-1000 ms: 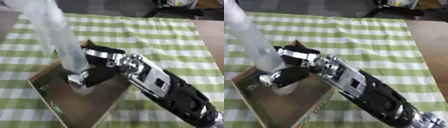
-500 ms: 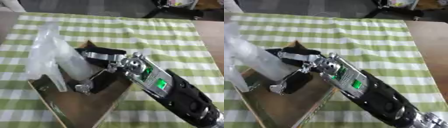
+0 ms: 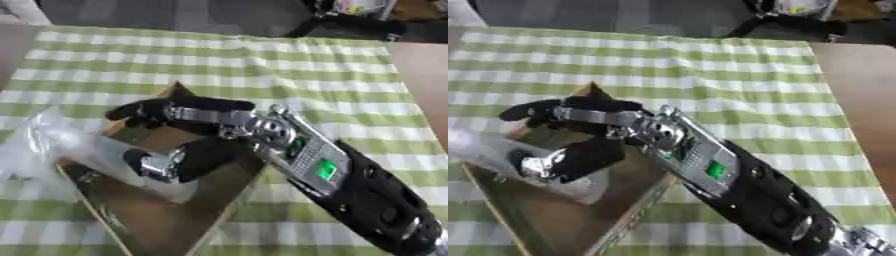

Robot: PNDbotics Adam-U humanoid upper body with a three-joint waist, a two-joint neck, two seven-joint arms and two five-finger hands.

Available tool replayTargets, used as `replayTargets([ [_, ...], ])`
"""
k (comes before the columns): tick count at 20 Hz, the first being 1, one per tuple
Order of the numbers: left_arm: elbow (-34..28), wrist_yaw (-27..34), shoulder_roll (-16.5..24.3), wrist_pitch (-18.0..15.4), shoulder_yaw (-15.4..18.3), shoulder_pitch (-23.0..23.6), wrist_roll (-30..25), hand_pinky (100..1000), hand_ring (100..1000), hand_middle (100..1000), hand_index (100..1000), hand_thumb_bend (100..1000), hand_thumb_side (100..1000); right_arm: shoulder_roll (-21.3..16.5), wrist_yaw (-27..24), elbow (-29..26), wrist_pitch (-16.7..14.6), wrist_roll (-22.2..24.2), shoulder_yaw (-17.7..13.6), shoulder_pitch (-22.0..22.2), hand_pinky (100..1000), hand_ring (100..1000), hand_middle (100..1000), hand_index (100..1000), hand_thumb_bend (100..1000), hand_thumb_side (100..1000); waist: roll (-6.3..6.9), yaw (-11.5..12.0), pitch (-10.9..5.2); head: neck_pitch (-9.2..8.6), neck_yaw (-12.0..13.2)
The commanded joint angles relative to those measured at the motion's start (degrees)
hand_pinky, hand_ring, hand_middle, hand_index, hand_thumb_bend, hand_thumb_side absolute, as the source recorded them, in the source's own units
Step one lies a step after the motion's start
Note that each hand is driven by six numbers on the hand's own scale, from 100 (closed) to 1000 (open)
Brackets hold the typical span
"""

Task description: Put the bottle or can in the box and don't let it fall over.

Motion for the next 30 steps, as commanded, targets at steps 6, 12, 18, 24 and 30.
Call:
replayTargets([
  [6, -1.1, -0.2, 1.1, -0.1, 0.5, -0.4, -0.3, 924, 861, 955, 850, 153, 867, -1.5, -2.3, -1.9, 1.1, -1.2, -1.9, -0.8, 987, 1000, 1000, 1000, 100, 597, 0.6, -0.2, -0.86, -0.85, 0.0],
  [12, -1.1, -0.3, 1.1, -0.2, 0.6, -0.3, -0.3, 924, 862, 955, 850, 153, 866, -2.2, -4.5, -3.1, 3.5, -3.4, -3.3, -0.6, 941, 1000, 1000, 1000, 100, 576, 0.75, -0.3, -0.9, -1.06, 0.0],
  [18, -1.1, -0.3, 1.1, -0.3, 0.6, -0.2, -0.2, 925, 862, 955, 850, 152, 866, -3.5, -9.4, -4.7, 5.6, -8.6, -5.9, -0.3, 914, 1000, 1000, 1000, 100, 618, 0.97, -0.6, -0.9, -1.28, 0.2],
  [24, -1.1, -0.4, 1.1, -0.4, 0.8, 0.1, -0.2, 925, 862, 955, 850, 151, 866, -6.1, -13.7, -7.2, 5.5, -12.5, -9.2, 0.9, 912, 1000, 1000, 1000, 100, 609, 1.31, -1.1, -0.96, -1.48, 0.4],
  [30, -1.1, -0.5, 1.1, -0.5, 0.9, 0.4, -0.1, 926, 862, 955, 850, 150, 867, -8.4, -18.2, -7.3, 3.1, -16.6, -12.2, 3.3, 900, 1000, 1000, 996, 100, 608, 1.55, -1.4, -0.81, -1.75, 0.6],
])
